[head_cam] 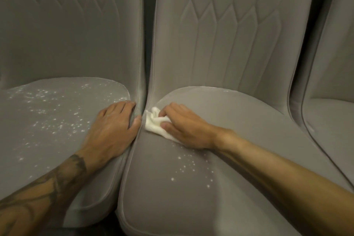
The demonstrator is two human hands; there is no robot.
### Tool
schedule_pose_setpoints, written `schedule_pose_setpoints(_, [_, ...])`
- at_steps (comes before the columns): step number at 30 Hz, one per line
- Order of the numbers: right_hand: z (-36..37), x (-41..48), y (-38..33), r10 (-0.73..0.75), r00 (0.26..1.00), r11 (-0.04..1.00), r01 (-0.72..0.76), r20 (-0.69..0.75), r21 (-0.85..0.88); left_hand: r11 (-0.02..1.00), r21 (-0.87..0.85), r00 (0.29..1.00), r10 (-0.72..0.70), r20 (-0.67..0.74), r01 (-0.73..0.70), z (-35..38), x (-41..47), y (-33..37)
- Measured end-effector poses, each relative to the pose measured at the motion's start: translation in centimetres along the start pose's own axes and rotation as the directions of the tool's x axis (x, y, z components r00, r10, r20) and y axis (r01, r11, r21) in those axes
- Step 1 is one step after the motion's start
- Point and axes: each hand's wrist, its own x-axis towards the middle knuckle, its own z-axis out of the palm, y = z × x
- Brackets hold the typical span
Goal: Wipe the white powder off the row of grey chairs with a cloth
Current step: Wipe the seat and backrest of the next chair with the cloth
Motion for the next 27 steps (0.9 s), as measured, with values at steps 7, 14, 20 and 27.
schedule_pose_setpoints(7, [-2.3, 0.2, 7.4, 0.294, 0.954, 0.951, -0.298, -0.061, -0.085, 1.0, 0.002, 1.0, 0.0, 0.007, 0.0, -0.1, -0.1, 0.0])
schedule_pose_setpoints(14, [-2.5, -4.1, 3.2, 0.041, 0.999, 0.996, -0.041, -0.003, -0.073, 1.0, -0.002, 1.0, 0.006, 0.005, -0.005, -0.1, 0.0, -0.2])
schedule_pose_setpoints(20, [-3.1, -5.1, 5.9, 0.353, 0.928, 0.924, -0.365, -0.118, -0.109, 1.0, 0.008, 1.0, -0.006, 0.019, 0.006, -0.1, 0.0, 0.0])
schedule_pose_setpoints(27, [-3.2, -8.2, -1.0, 0.075, 0.997, 0.996, -0.076, -0.026, -0.039, 1.0, 0.005, 0.999, 0.003, 0.035, -0.003, -0.5, 0.0, 0.2])
